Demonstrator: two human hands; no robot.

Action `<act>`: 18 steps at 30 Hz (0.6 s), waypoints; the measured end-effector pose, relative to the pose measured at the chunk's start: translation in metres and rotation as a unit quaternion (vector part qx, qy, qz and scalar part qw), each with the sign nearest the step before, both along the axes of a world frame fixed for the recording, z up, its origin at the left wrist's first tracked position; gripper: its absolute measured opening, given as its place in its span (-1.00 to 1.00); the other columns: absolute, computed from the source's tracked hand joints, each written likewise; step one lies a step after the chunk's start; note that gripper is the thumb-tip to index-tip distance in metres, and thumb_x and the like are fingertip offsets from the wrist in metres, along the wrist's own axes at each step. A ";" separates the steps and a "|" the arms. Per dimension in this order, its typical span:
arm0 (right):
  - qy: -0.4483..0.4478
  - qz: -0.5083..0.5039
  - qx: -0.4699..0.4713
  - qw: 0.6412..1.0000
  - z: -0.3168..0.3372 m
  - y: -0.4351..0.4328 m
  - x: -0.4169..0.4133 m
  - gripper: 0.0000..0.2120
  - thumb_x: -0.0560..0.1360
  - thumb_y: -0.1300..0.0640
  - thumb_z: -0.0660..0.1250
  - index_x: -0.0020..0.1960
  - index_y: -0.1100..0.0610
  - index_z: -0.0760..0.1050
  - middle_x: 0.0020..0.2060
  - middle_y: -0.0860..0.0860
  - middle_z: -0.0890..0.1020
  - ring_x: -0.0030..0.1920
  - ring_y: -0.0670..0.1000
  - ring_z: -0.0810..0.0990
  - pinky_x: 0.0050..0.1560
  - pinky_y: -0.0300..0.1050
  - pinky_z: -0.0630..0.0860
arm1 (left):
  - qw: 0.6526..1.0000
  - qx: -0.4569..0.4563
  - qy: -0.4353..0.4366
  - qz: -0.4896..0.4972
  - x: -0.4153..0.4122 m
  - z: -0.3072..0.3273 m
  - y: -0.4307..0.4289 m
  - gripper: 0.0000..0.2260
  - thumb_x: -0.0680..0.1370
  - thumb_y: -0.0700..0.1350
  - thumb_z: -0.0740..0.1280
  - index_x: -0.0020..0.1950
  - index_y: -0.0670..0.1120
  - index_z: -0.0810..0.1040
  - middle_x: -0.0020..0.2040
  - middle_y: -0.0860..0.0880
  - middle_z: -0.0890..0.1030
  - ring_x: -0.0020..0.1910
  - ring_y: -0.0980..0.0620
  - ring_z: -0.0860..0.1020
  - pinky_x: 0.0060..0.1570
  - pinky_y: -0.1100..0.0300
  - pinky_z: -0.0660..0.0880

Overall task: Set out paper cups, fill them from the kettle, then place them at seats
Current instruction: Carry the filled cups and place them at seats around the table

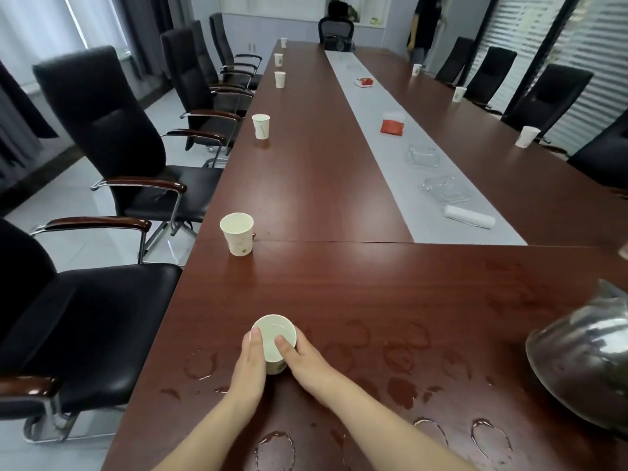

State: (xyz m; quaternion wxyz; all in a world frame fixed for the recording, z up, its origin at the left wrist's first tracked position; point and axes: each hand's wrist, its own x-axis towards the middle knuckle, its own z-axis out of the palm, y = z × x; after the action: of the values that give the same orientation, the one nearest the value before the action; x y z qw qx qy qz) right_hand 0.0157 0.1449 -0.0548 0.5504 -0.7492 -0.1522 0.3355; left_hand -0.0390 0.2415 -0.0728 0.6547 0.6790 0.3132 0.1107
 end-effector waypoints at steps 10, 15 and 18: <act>-0.006 -0.031 0.023 0.999 0.029 -0.016 -0.027 -0.86 0.63 0.01 0.15 0.19 -0.10 0.35 0.10 -0.14 0.54 0.07 -0.20 0.50 -0.06 -0.54 0.37 | 0.999 -0.039 0.005 0.019 -0.017 0.028 -0.019 -0.30 0.38 0.45 0.01 0.23 -0.03 0.47 0.17 -0.05 0.57 0.18 -0.03 0.51 0.28 0.01 0.38; -0.006 -0.043 0.021 0.999 0.060 -0.027 -0.044 -0.90 0.63 -0.05 0.12 0.12 -0.16 0.35 0.13 -0.14 0.54 0.16 -0.13 0.49 0.06 -0.39 0.39 | 0.997 -0.071 0.005 0.009 -0.035 0.053 -0.028 -0.29 0.33 0.46 0.00 0.22 0.01 0.49 0.16 -0.04 0.59 0.18 -0.03 0.53 0.30 -0.07 0.40; -0.007 -0.036 0.036 0.999 0.079 -0.035 -0.055 -0.87 0.64 -0.05 0.10 0.15 -0.12 0.36 0.15 -0.12 0.54 0.18 -0.14 0.49 0.08 -0.40 0.38 | 0.997 -0.079 -0.004 0.011 -0.047 0.078 -0.038 -0.42 0.45 0.35 0.02 0.19 -0.01 0.51 0.12 -0.05 0.61 0.14 -0.02 0.55 0.26 -0.08 0.43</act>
State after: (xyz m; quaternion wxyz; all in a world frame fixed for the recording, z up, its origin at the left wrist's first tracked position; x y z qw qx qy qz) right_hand -0.0392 0.1100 0.0246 0.5876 -0.7364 -0.1405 0.3044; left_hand -0.0858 0.2036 0.0056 0.7067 0.6207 0.3258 0.0959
